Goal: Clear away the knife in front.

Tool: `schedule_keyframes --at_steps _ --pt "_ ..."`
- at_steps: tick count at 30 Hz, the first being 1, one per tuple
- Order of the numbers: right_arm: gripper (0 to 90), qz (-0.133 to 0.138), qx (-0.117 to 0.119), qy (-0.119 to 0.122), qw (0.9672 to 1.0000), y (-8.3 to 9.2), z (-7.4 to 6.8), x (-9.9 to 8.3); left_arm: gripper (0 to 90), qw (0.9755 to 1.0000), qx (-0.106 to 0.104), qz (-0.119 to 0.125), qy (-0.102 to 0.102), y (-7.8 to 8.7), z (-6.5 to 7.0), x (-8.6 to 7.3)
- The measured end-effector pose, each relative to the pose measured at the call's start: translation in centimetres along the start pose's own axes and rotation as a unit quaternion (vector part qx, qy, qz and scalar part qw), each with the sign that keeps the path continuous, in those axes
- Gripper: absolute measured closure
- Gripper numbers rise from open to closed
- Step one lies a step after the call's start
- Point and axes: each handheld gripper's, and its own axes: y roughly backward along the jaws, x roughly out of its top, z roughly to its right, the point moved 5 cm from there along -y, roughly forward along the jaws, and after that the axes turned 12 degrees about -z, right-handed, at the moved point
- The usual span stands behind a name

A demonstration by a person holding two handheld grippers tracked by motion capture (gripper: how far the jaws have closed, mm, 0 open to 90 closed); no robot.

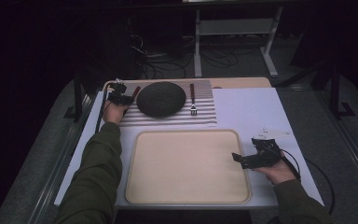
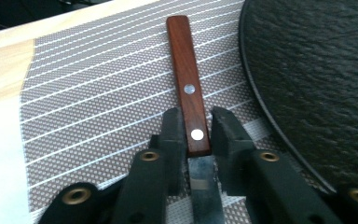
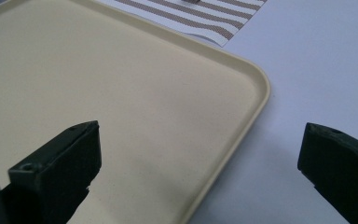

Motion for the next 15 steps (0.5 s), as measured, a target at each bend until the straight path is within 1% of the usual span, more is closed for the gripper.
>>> schedule_keyframes --at_steps 6,11,15 --pt "0.0 0.000 0.001 0.001 1.0000 -0.01 -0.02 0.00 77.6 1.0000 -0.002 0.001 0.006 -0.01 0.02 0.01" --pt "0.0 0.000 0.001 0.001 1.0000 -0.01 -0.05 -0.01 78.2 0.9998 -0.004 0.000 0.018 -0.01 -0.01 0.02" --pt "0.0 0.000 0.001 0.001 1.0000 0.00 -0.04 -0.02 78.5 0.9998 -0.003 0.000 0.020 -0.01 0.04 0.06"
